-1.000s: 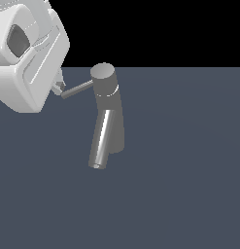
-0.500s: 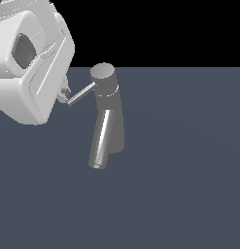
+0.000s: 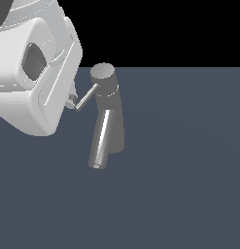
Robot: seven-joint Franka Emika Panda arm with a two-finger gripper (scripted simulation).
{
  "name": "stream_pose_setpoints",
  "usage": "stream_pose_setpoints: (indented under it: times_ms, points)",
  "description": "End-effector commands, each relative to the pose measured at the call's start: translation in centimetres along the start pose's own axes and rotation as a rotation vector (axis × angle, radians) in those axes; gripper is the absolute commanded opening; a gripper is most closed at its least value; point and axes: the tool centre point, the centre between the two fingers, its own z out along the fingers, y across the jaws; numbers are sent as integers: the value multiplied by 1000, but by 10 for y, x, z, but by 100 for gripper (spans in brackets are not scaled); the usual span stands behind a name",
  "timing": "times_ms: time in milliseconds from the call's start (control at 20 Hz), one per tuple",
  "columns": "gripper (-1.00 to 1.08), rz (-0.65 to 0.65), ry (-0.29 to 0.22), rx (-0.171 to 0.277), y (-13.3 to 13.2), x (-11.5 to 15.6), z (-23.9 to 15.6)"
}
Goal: Turn on the faucet by rotating a designated handle.
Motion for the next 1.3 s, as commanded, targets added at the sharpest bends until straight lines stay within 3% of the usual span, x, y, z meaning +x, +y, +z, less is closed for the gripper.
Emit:
stream_pose_setpoints:
  times_ms: [0,1250]
  points:
    - [-100,1,1,-1,0,3,0]
    - [-100,13,10,-11,10,61,2]
